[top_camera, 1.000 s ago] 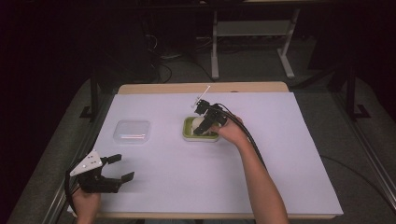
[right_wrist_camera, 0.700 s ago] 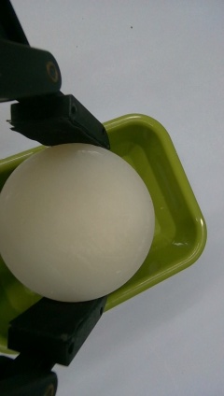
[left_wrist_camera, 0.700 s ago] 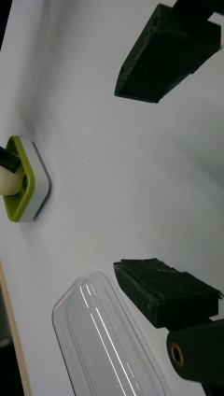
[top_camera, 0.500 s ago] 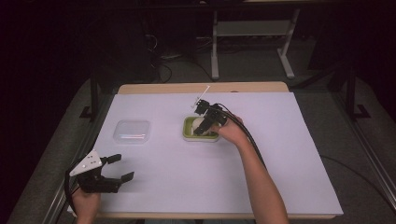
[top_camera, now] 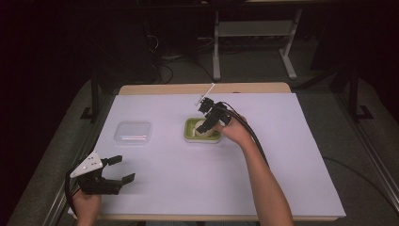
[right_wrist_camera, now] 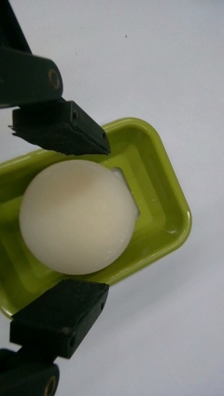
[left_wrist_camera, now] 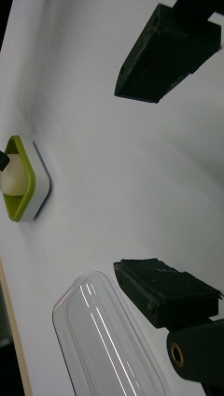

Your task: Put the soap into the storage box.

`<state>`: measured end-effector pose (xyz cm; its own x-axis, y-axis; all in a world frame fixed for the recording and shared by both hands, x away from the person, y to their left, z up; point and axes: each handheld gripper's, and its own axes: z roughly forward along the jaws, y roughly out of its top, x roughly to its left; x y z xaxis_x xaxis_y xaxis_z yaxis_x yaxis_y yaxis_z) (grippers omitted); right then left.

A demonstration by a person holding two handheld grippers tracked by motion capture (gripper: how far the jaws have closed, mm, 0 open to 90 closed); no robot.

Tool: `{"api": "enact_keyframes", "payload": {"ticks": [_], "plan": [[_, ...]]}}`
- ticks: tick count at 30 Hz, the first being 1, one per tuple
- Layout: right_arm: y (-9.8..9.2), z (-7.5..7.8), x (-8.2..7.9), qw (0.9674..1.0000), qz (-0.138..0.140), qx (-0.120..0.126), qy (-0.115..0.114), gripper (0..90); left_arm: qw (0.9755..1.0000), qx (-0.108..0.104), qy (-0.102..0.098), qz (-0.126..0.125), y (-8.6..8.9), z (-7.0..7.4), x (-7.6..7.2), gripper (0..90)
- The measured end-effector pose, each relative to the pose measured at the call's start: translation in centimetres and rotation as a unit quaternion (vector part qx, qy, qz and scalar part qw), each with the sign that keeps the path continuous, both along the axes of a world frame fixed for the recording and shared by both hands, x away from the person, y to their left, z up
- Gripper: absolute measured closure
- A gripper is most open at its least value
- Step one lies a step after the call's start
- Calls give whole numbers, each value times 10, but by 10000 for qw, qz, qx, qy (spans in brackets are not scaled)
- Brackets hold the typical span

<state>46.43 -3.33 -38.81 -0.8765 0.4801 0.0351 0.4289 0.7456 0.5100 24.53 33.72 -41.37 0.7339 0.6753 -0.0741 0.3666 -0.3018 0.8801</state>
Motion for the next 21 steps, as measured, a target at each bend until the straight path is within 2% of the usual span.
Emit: {"api": "enact_keyframes", "payload": {"ticks": [1,4,5,10,12,15,21], "plan": [[-2,0,-1,10000,-18,7,84,251,10000,9,-3,-7,0,0,0,132],[-5,0,-2,10000,-8,14,81,252,10000,3,2,-8,-1,0,0,132],[-10,1,-4,9999,-22,122,119,251,10000,14,10,-6,0,0,0,132],[-18,4,-8,9993,-34,236,279,242,10000,6,6,9,1,0,0,131],[-19,4,-9,9994,-11,235,254,242,10000,12,3,7,1,0,0,132],[-25,9,-16,9991,52,402,148,243,10000,32,-5,-11,0,0,0,131],[-30,9,-22,9987,26,465,227,242,10000,30,-4,-6,0,0,0,131]]}}
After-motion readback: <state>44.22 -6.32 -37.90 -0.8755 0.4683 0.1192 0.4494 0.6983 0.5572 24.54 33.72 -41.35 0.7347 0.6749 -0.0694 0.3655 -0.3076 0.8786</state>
